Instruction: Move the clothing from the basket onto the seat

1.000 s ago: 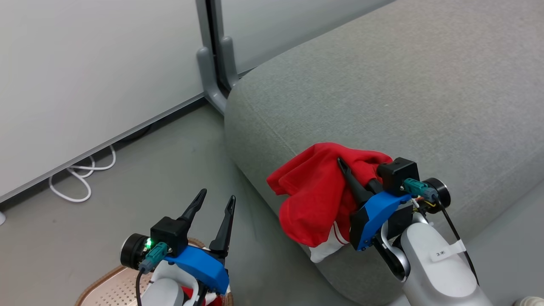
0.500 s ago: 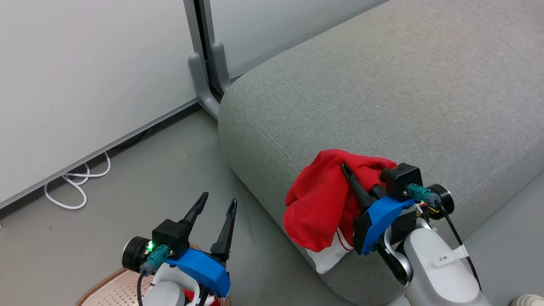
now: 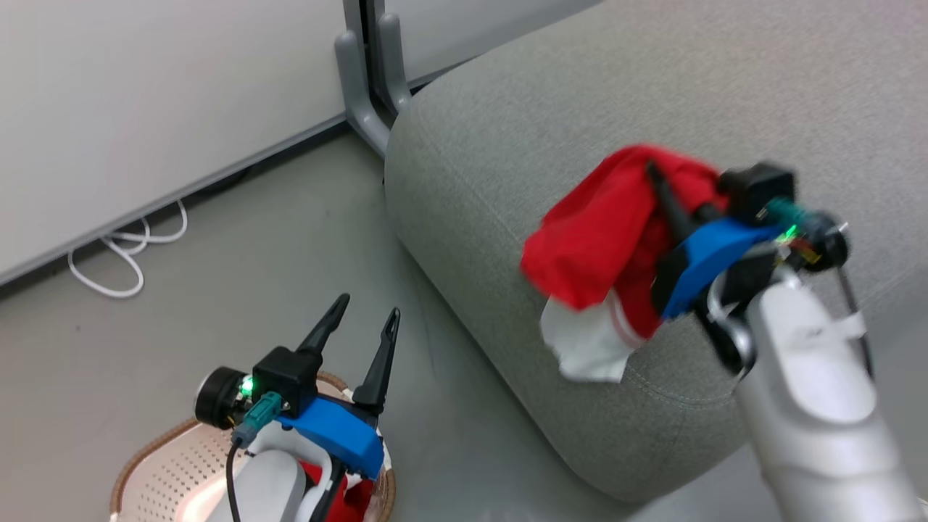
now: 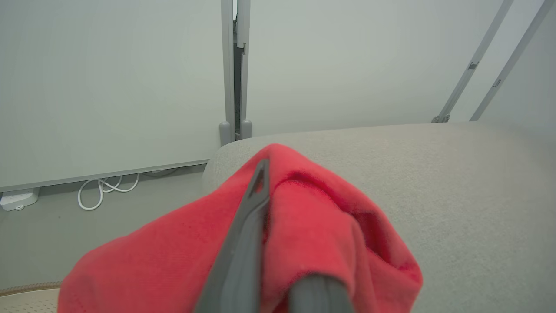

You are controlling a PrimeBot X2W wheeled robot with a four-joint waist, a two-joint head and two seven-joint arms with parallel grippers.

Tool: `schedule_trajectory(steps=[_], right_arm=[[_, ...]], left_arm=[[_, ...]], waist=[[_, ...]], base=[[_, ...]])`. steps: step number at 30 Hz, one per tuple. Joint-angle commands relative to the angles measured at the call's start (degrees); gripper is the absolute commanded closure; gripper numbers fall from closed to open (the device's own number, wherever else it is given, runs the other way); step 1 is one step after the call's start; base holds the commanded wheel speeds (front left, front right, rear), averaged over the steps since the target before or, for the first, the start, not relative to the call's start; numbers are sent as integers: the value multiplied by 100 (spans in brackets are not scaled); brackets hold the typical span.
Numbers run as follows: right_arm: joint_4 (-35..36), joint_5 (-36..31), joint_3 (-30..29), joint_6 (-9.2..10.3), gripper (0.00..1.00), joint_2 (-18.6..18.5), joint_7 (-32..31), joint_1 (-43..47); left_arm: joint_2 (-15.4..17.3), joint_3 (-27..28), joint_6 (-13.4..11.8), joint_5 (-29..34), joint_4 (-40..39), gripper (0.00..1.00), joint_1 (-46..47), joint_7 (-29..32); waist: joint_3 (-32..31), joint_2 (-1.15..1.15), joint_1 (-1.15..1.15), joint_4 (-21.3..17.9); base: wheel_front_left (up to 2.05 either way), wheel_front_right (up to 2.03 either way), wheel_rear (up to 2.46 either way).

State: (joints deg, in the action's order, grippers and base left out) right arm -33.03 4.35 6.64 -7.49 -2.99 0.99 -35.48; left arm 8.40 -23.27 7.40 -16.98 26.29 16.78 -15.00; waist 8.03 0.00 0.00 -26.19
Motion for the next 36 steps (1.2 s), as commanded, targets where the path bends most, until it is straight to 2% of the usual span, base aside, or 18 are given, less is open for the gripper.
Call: schedule_trajectory(steps=[1, 5, 10, 13, 17, 22, 26, 36], right_arm=[[13, -81, -165, -1, 100, -98, -53, -272], [41, -90, -742, -1, 100, -319, -203, -970], [141, -345, -1488, -1, 100, -904, -299, -1722], [190, -495, -1917, -1, 100, -1239, -300, -2027], [197, -527, -2539, -1, 100, -1462, -181, -2219], [-17, -464, -3136, -1, 100, -1354, 77, -2188], [-427, -522, -3299, -1, 100, -1221, 245, -2048], [-1413, -840, -3594, -1, 100, -1172, 831, -2087]], left_arm=[[57, -48, 12, 37, -47, 0, 158, -28], [202, -112, 12, 84, -183, 0, 405, -28], [364, -359, 11, 198, -373, 0, 807, -28], [508, -455, 11, 238, -503, 0, 1065, -27], [651, -458, 11, 266, -715, 0, 1363, -28], [830, -454, 11, 332, -930, 0, 1655, -28], [905, -526, 11, 352, -994, 0, 1837, -28], [840, -566, 1, 287, -949, 0, 1874, -28]], waist=[[263, 0, 0, 133], [722, 0, 0, 311], [1383, 0, 0, 623], [1794, 0, 0, 819], [2301, 0, 0, 1020], [2858, 0, 0, 1169], [3110, 0, 0, 1259], [3063, 0, 0, 1401]], base=[[0, 0, 0], [0, 0, 0], [0, 0, 0], [0, 0, 0], [0, 0, 0], [0, 0, 0], [0, 0, 0], [0, 0, 0]])
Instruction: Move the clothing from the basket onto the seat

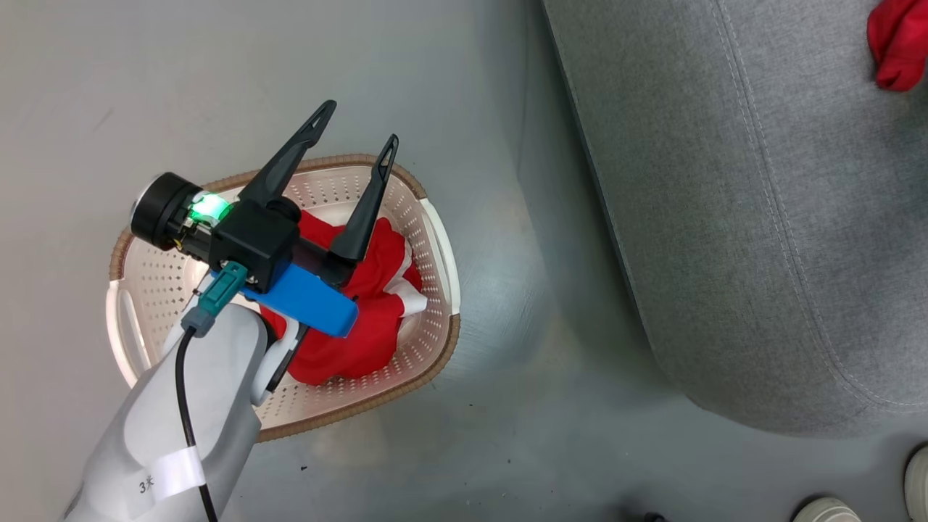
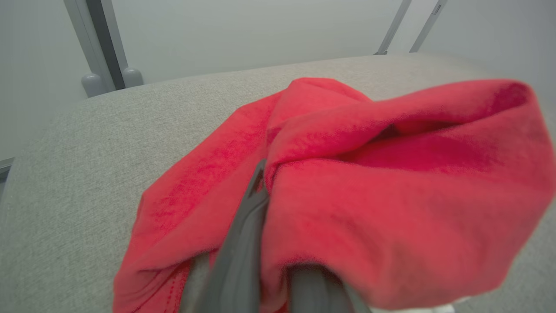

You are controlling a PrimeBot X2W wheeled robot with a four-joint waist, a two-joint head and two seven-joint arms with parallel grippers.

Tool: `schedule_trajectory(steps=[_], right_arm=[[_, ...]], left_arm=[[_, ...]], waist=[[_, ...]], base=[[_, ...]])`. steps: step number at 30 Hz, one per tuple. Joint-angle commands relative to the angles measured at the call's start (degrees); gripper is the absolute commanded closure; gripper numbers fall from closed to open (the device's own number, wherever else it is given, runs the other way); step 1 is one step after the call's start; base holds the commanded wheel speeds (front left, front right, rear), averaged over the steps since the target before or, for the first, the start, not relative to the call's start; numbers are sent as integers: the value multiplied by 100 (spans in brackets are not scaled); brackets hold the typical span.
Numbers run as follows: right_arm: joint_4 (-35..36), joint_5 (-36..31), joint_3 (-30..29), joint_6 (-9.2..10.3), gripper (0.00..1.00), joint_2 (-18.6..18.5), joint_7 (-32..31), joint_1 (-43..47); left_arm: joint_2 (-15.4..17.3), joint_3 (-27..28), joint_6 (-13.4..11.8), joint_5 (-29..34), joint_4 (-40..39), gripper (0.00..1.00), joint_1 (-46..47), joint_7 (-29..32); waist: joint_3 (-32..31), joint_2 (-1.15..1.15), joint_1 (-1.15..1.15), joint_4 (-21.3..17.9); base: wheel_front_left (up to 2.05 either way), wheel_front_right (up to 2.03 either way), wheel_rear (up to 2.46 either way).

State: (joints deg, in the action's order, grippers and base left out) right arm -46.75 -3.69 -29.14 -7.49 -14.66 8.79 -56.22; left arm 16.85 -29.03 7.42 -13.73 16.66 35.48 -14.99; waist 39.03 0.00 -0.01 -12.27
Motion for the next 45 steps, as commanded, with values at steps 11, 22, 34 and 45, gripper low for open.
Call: schedule_trajectory(steps=[11, 22, 34, 45], right_arm=[[-476, -295, -4, -1, 0, -176, 269, -2], [-739, -245, 187, -1, 0, -229, 449, 493], [-281, -345, 541, -1, 0, 48, 544, 1746], [1591, -117, 1045, -1, 0, 641, 180, 3312]], left_arm=[[-188, 0, 2, -113, 167, 0, -185, -29], [-445, 176, 5, -242, 370, 0, -497, -28], [-924, 458, 7, -417, 640, 0, -1204, -28], [-1127, 1000, 8, -484, 739, 0, -1912, -29]], waist=[[-458, 0, 1, 124], [-1144, 0, 1, 252], [-2423, 0, 1, 601], [-3285, 0, 1, 1066]], base=[[0, 0, 0], [0, 0, 0], [0, 0, 0], [0, 0, 0]])
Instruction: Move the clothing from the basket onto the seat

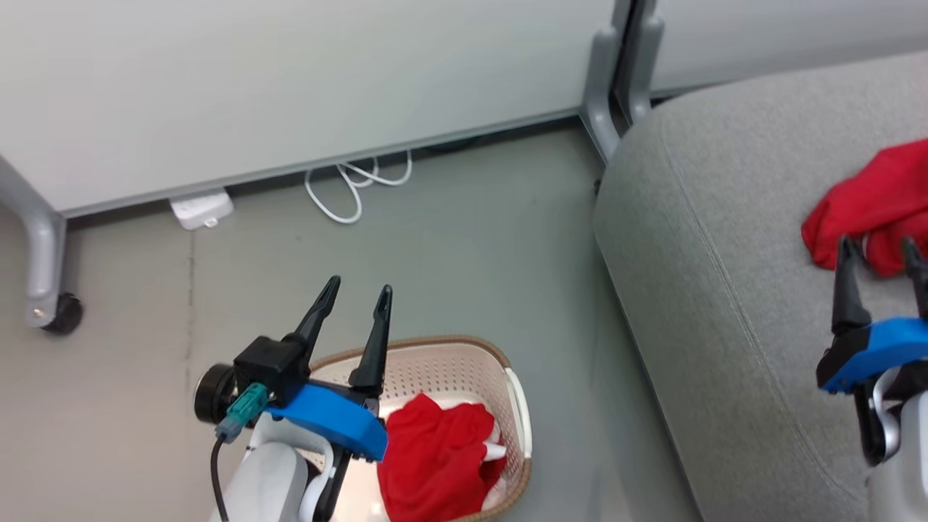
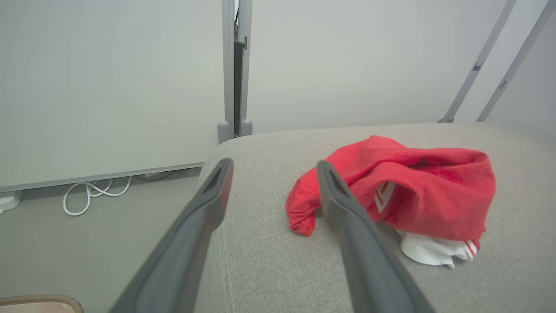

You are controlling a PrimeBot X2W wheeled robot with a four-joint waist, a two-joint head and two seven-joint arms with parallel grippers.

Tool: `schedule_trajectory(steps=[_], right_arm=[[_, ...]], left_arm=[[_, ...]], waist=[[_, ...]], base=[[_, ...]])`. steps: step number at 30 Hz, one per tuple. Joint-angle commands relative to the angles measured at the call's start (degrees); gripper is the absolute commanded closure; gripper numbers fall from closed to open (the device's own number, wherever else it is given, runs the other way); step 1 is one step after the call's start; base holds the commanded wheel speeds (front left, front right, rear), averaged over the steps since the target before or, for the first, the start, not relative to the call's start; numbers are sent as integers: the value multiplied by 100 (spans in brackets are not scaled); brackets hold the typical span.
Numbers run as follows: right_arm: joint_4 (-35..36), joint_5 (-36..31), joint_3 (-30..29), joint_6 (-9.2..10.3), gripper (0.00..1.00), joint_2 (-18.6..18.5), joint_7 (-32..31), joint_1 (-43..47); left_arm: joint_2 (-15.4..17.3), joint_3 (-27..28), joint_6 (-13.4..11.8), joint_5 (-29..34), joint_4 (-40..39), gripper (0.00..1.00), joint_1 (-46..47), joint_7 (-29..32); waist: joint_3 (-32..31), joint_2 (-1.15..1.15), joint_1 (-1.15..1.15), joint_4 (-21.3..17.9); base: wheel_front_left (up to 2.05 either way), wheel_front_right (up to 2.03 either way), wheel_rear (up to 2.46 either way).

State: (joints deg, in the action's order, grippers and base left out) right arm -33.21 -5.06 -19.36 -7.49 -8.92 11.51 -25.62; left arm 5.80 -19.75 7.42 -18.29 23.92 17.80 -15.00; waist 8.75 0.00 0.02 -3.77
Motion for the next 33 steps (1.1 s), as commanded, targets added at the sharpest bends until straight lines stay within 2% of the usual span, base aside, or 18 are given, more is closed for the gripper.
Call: schedule_trajectory(steps=[1, 4, 16, 21, 26, 33], right_arm=[[471, 31, 113, -1, 0, 115, -173, 411], [1144, 36, 231, -1, 0, 248, -413, 880], [2781, 208, 850, -1, 0, 556, -1009, 2061], [3005, 438, 1047, -1, 0, 601, -1114, 2300], [2924, 750, 1168, -1, 0, 605, -1063, 2407], [2875, 833, 1265, -1, 0, 605, -1038, 2446]], left_arm=[[-38, 133, 8, -17, 24, 0, -199, -28], [-89, 263, 8, 9, 57, 0, -330, -28], [-108, 777, 8, 149, 212, 0, -615, -28], [-116, 979, 8, 212, 254, 0, -709, -27], [-119, 1091, 9, 225, 312, 0, -741, -28], [-149, 1154, 9, 270, 343, 0, -782, -28]], waist=[[-316, 0, -2, 253], [-485, 0, -2, 374], [-712, 0, -2, 720], [-756, 0, -2, 781], [-806, 0, -2, 805], [-829, 0, -2, 820]], base=[[0, 0, 0], [0, 0, 0], [0, 0, 0], [0, 0, 0], [0, 0, 0], [0, 0, 0]])
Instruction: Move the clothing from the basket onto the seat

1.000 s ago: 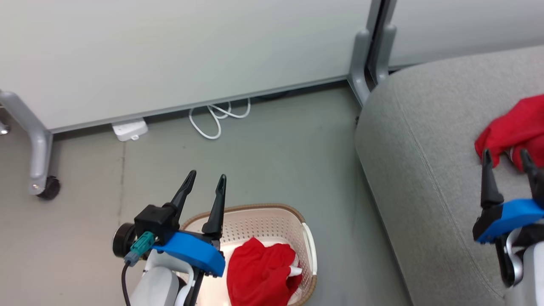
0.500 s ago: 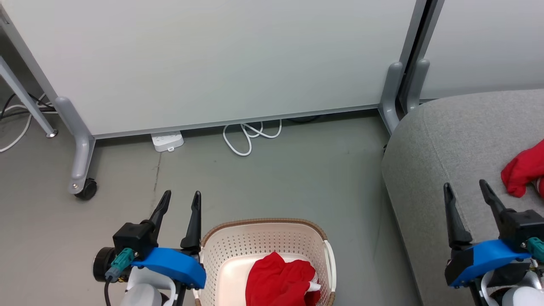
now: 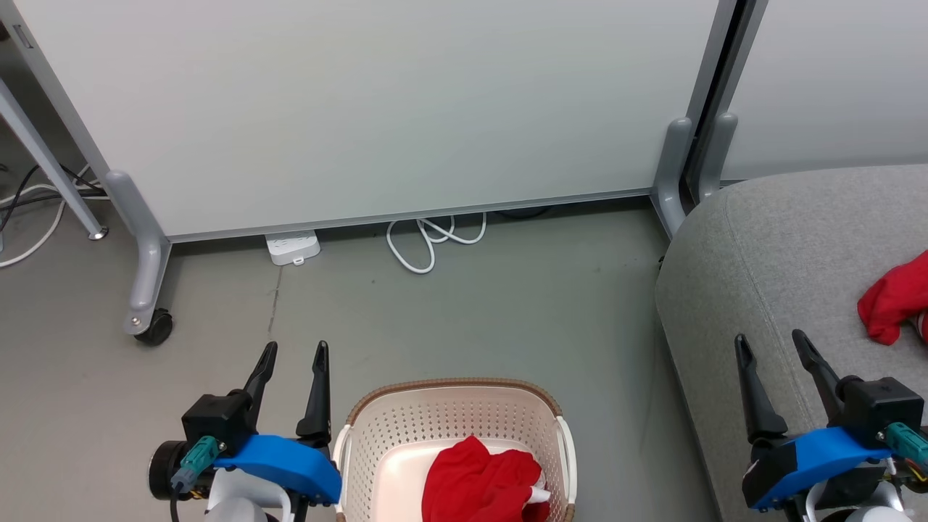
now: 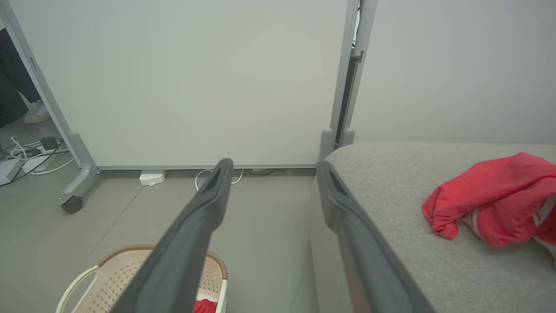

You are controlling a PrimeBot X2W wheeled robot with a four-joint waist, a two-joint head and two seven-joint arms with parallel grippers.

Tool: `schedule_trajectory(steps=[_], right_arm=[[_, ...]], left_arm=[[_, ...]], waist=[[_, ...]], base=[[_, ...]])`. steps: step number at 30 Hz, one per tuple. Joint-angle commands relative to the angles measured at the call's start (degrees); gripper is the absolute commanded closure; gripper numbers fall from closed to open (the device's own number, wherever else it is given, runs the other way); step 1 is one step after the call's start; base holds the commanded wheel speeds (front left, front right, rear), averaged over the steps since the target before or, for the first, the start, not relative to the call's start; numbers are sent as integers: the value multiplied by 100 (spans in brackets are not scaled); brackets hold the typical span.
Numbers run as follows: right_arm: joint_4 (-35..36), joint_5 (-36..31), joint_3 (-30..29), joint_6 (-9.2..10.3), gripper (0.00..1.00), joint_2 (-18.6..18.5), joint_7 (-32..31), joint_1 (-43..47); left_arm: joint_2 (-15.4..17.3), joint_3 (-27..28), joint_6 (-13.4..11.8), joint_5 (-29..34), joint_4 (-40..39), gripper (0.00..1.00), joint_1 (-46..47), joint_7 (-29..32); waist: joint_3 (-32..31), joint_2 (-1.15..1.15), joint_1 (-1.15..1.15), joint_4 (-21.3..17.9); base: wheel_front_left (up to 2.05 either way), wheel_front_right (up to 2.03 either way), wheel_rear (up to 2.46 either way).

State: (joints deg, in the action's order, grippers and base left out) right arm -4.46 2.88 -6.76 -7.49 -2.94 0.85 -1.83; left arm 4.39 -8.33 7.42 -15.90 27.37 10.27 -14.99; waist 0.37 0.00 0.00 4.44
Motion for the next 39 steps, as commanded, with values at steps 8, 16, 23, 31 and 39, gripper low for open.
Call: schedule_trajectory(steps=[8, 16, 23, 31, 39], right_arm=[[-69, 118, 73, -1, 0, 8, 62, -24], [-152, 159, 141, -1, 0, 8, 112, -143], [-130, 141, 205, -1, 0, 7, 138, -253], [155, -53, 374, -1, 0, 6, 67, -768], [361, -97, 570, -1, 0, 7, 106, -1477]], left_arm=[[-32, 73, 9, 40, 7, 0, -3, -29], [-50, 66, 9, 63, 26, 0, 54, -29], [-21, 52, 9, 77, 16, 0, 99, -29], [28, -137, 9, 57, 65, 0, 421, -29], [220, -675, 9, 15, 483, 0, 1149, -29]], waist=[[73, 0, 0, -10], [140, 0, 0, -22], [330, 0, 0, -124], [1156, 0, 0, -459], [2289, 0, 0, -937]], base=[[0, 0, 0], [0, 0, 0], [0, 0, 0], [0, 0, 0], [0, 0, 0]])
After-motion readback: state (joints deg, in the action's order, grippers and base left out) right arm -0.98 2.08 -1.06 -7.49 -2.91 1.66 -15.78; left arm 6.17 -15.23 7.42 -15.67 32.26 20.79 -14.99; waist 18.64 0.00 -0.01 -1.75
